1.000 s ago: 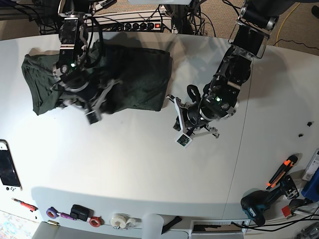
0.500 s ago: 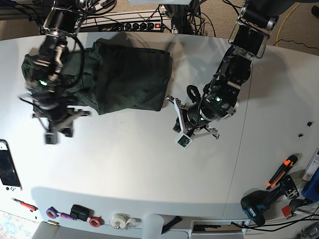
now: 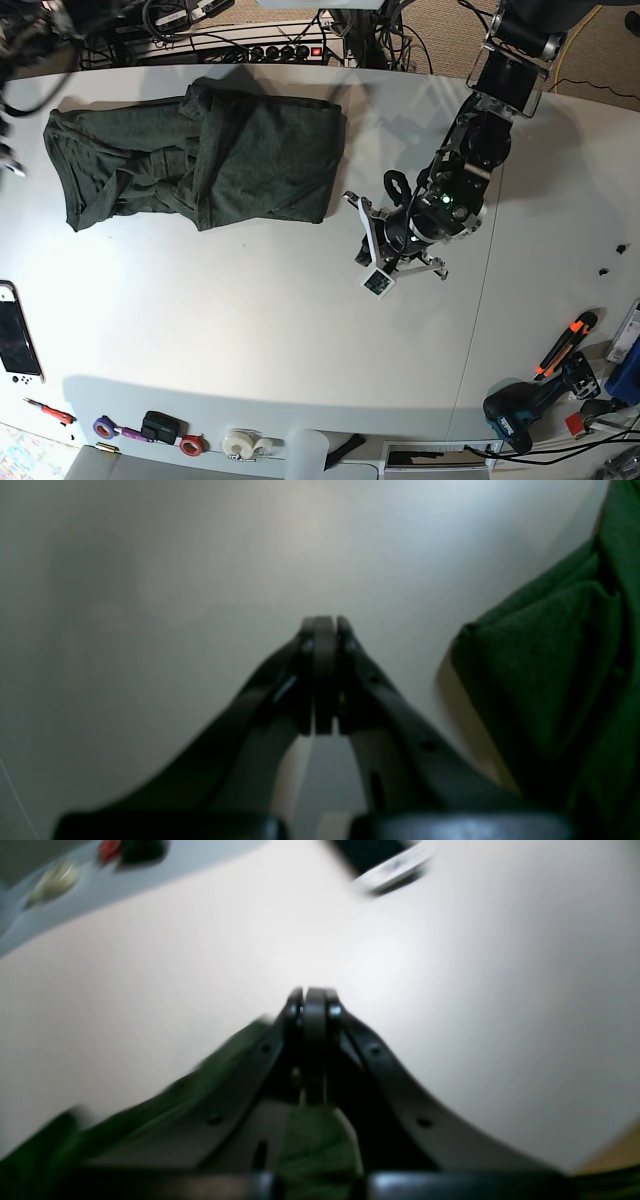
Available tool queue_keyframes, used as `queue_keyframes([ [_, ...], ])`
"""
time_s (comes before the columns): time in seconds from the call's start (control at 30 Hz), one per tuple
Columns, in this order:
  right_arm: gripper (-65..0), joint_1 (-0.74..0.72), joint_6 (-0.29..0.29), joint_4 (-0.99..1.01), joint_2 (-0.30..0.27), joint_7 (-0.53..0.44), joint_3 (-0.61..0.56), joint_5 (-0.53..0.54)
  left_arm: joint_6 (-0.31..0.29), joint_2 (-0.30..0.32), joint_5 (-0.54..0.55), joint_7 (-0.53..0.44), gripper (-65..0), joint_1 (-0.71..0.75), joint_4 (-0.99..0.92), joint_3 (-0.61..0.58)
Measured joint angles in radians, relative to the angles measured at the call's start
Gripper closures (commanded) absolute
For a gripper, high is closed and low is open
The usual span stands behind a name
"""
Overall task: Layout the t-shirt on the table in an organized manner, then fold the t-shirt properly
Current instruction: 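Grasp the strip end under the right gripper and lift it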
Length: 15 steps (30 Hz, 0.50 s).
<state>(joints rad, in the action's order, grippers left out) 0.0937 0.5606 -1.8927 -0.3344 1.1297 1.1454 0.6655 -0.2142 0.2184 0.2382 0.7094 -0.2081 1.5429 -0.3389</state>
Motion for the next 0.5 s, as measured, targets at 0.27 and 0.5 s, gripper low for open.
queue_keyframes([
  [0.27, -28.8, 0.014, 0.044, 0.401, -0.191, 0.014, -0.014, 0.131, 0.0, 0.001, 0.003, 0.0, 0.0, 0.0, 0.0, 0.0],
  [0.5, -32.6, -0.115, 0.135, 0.987, -0.366, 0.184, -0.161, 0.414, 0.0, 0.001, 0.003, 0.0, 0.0, 0.0, 0.0, 0.0],
])
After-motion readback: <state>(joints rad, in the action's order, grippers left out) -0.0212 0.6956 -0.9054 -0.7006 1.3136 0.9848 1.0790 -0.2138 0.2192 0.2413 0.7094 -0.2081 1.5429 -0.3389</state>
